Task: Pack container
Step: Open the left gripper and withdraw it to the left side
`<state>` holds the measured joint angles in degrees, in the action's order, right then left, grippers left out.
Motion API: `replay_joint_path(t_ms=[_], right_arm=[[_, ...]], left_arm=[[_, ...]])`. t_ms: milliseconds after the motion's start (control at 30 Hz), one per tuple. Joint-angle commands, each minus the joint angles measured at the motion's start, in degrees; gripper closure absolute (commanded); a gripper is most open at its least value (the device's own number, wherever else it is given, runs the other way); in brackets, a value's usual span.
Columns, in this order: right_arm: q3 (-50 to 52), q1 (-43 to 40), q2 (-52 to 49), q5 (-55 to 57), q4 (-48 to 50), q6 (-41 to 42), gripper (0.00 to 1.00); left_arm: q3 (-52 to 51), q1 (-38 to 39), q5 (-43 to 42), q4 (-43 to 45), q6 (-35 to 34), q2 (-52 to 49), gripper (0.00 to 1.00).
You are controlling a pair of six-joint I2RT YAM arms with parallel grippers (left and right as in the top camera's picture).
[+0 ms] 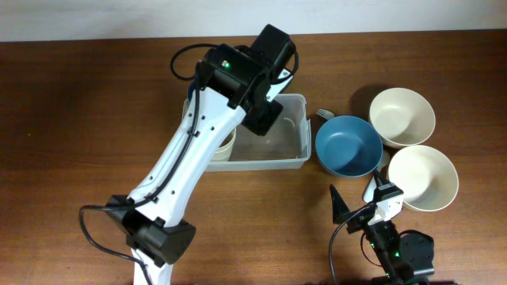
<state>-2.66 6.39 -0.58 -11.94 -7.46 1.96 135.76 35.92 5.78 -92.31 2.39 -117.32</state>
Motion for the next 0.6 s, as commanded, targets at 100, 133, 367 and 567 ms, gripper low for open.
replay_joint_path(t_ms=[100,133,367,567], right_arm=[[0.5,0.4,0.4,0.1,0.0,0.4,0.01],[0.5,0.4,0.4,0.2,0.0,0.4,0.01],[0.5,0.4,0.4,0.1,0.0,0.4,0.01],[0.5,0.4,0.4,0.2,0.0,0.4,0.01]], left_arm=[[0.4,-0.1,-2.0,0.9,-0.2,-3.0,0.59],[0.4,-0.1,-2.0,1.2,-0.2,-3.2,0.57],[0.2,-0.1,-2.2,1.2,-0.2,-4.2,0.48],[0.1,-0.1,-1.9,0.0,-0.2,-5.6,0.49]])
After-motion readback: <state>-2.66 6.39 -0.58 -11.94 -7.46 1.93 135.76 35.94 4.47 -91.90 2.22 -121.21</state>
